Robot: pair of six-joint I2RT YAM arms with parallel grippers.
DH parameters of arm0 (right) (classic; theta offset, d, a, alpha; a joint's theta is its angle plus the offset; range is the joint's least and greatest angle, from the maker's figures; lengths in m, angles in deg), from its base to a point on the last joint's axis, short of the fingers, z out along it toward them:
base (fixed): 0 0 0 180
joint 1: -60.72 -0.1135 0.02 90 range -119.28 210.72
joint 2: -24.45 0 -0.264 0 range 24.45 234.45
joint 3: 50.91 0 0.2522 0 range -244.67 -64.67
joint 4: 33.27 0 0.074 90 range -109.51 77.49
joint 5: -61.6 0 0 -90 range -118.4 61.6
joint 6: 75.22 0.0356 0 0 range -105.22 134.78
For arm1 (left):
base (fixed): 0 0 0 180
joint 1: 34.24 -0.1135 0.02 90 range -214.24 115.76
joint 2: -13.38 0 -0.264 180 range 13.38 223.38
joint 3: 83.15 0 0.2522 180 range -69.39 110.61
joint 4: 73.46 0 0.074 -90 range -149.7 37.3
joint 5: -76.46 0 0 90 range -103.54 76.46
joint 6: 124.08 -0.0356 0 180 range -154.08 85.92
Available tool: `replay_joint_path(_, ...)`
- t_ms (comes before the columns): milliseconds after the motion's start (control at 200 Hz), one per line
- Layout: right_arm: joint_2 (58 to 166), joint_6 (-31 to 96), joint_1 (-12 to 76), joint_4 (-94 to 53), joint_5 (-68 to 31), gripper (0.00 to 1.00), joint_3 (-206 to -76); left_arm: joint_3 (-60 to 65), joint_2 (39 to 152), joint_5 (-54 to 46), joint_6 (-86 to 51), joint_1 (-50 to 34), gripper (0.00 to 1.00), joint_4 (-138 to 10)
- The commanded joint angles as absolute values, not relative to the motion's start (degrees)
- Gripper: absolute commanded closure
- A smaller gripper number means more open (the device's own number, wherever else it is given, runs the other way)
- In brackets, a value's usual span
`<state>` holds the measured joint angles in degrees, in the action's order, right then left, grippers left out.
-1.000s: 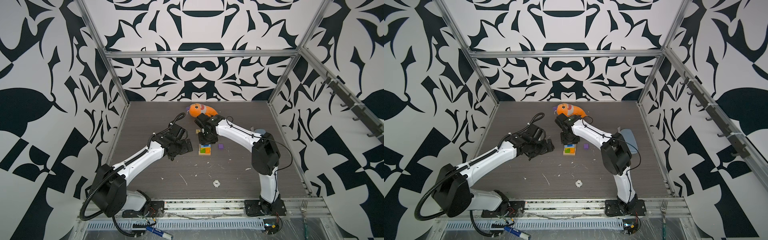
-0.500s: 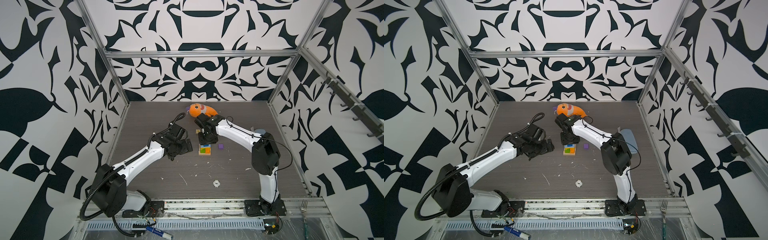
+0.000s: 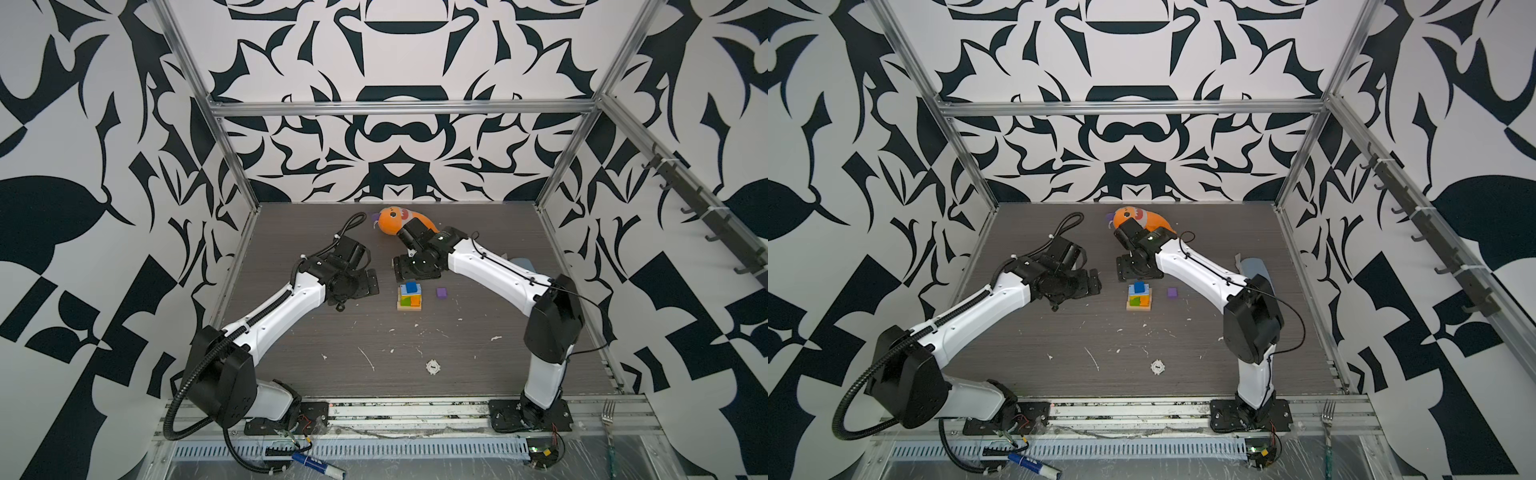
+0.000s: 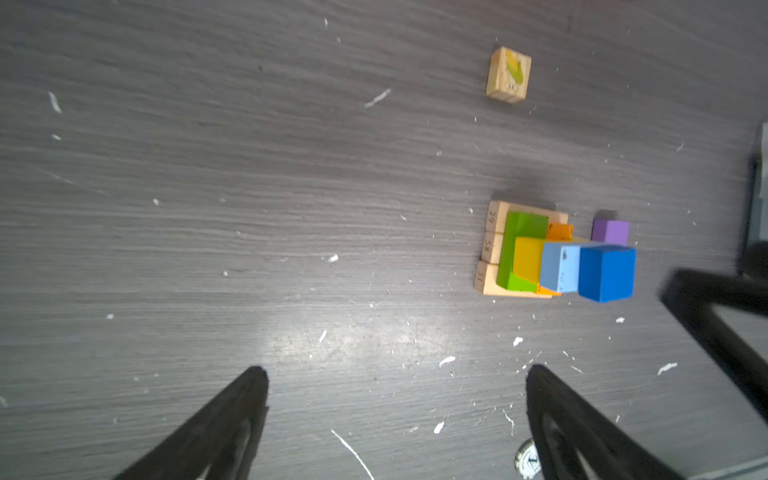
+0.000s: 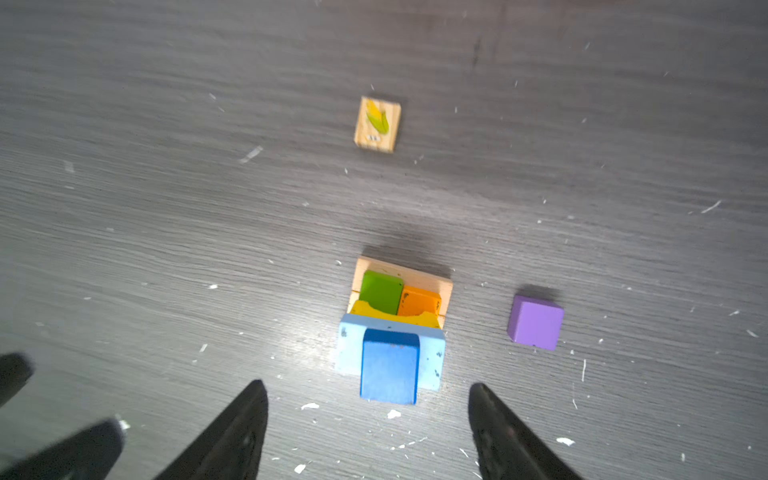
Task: Build the wood block tower
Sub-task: 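Raise the right gripper away while the left gripper moves to the corn-picture cube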
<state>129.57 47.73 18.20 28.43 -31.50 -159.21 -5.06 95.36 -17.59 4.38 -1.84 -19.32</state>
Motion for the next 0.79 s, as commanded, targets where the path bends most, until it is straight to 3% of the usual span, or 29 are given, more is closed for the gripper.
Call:
replay_joint_path(0, 125.0, 46.6, 18.0, 25.6, -33.4, 0.19, -156.5, -1.0, 99.4, -17.5, 0.9, -2.2, 0.00, -15.9)
replay_joint_path(430, 108.2, 43.7, 18.1, 14.4, -33.6, 0.18, -138.2, 16.8, 116.7, -15.3, -2.0, -2.3, 0.01, -10.1)
replay_joint_path(790, 95.8, 44.3, 18.1, 10.2, -36.1, 0.19, -125.0, 32.1, 129.8, -15.3, -3.5, -2.3, 0.11, -5.5)
